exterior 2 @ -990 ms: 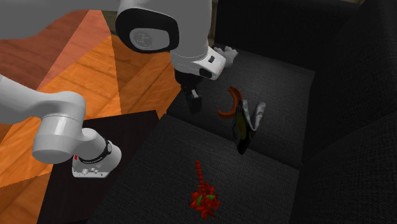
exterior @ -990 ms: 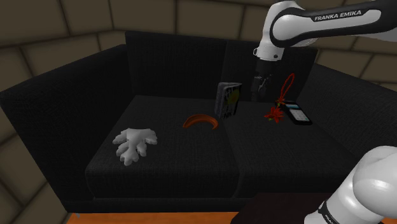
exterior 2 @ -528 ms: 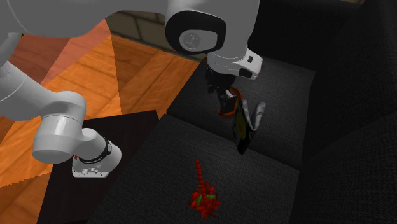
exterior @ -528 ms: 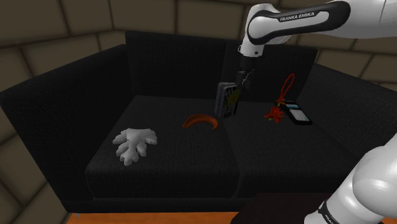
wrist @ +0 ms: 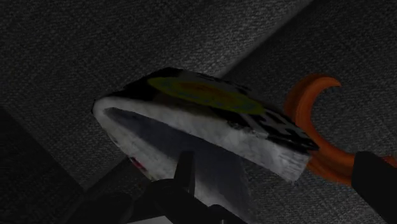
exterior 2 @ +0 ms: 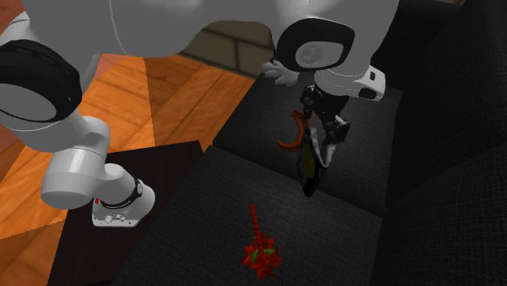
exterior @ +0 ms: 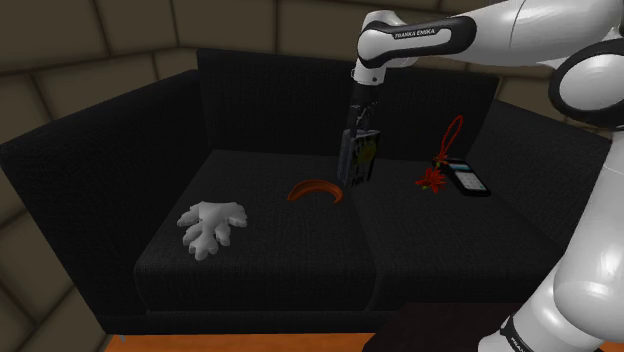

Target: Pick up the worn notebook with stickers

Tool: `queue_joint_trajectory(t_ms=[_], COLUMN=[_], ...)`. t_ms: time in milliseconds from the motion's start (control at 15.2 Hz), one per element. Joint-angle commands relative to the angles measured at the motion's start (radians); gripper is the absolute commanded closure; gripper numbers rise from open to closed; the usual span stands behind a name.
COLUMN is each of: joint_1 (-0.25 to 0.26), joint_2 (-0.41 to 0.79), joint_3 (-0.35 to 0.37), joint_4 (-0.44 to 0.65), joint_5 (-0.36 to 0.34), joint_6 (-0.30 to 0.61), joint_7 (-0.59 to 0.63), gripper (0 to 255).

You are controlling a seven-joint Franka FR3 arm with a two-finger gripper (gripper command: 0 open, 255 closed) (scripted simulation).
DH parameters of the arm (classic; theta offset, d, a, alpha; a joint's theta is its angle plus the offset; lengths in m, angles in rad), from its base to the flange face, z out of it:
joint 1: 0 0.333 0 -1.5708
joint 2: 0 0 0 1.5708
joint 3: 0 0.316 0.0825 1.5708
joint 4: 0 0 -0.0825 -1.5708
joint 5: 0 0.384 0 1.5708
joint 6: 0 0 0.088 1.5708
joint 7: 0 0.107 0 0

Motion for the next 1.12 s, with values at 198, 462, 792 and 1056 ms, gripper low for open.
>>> queue_joint_trajectory(t_ms=[198,462,792,1056], joint_1=[-0.006,-0.006,-0.006,-0.005], joint_2=[0.225,0.217,0.214,0.215], joint_3=[0.001,0.002,0.002,0.002], joint_4=[0.316,0.249,0.197,0.198], joint_5=[0.003,0.002,0.002,0.002], joint_6=[-0.080,-0.022,0.028,0.027], joint_7=[-0.028,-0.028,-0.027,-0.027], gripper=[0,0,0,255])
